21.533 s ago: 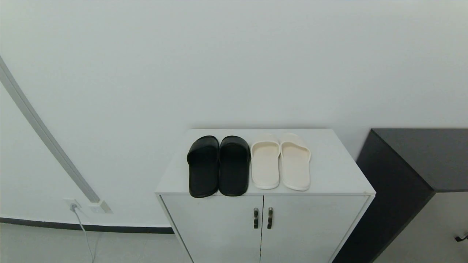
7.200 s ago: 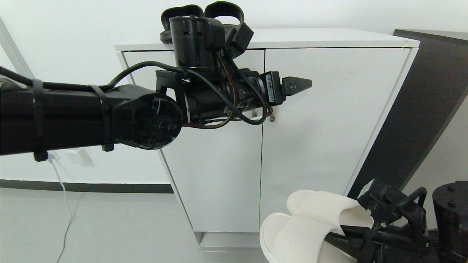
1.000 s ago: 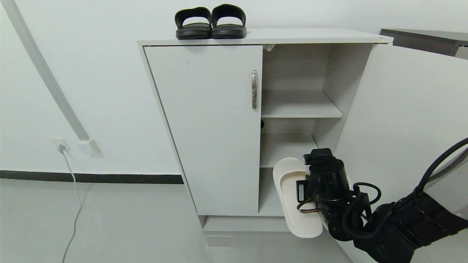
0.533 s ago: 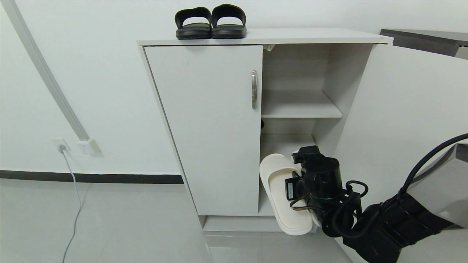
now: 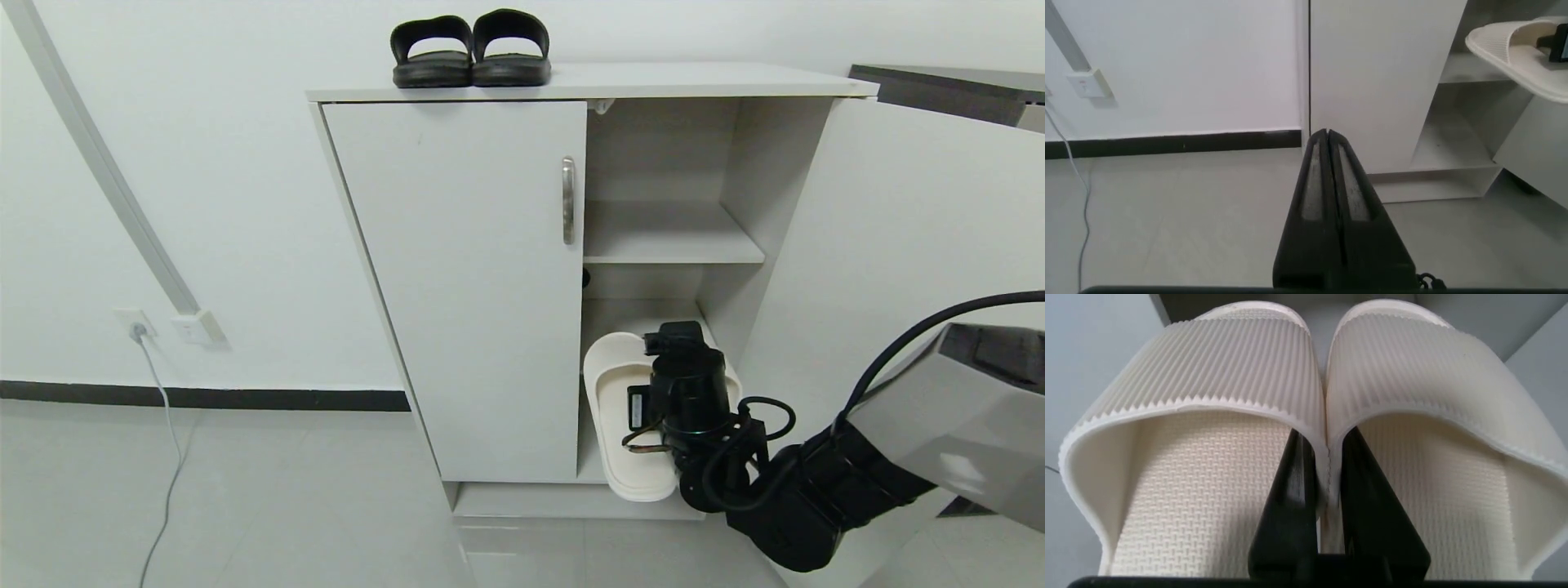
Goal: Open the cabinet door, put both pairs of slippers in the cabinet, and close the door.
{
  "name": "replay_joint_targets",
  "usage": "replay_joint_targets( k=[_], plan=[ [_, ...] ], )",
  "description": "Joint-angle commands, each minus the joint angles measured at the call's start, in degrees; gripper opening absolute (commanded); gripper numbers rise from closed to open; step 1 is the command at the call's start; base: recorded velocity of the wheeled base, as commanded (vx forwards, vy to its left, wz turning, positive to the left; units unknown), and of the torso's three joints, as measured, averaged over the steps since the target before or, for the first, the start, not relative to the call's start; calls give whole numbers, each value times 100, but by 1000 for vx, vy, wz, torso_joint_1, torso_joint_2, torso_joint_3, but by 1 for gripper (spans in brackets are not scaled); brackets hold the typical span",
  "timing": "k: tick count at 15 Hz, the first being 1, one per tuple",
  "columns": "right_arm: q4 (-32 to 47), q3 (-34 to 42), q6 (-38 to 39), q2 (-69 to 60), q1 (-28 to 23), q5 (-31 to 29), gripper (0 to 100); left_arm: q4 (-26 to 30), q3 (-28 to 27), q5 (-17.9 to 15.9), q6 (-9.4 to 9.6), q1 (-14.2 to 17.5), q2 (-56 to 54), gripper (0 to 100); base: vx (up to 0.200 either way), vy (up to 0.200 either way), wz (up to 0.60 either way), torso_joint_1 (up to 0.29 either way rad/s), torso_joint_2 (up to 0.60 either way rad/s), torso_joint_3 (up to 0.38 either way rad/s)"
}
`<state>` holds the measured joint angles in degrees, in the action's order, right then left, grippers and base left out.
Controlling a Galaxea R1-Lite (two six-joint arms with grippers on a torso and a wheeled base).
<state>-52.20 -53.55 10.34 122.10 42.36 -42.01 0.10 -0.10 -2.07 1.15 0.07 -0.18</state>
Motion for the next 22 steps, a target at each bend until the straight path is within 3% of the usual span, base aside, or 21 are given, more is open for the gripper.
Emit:
replay_joint_targets(
  k=[1, 6, 11, 22],
  plan=[
    [-9, -24, 3, 139, 0, 0, 0, -1, 1, 5, 0, 1, 18, 0, 0, -200, 0, 2, 12, 2],
    [-9, 47, 74, 182, 18, 8, 0, -1, 1, 5, 0, 1, 18, 0, 0, -200, 0, 3, 1, 1],
    [-317, 214, 249, 481, 229, 483, 0, -1, 1, 5, 0, 1, 18, 0, 0, 0, 0, 0, 0, 0],
    [-493, -103, 285, 1079, 185, 483, 0, -1, 1, 5, 8, 1, 18, 0, 0, 0, 0, 0, 0, 0]
  ],
)
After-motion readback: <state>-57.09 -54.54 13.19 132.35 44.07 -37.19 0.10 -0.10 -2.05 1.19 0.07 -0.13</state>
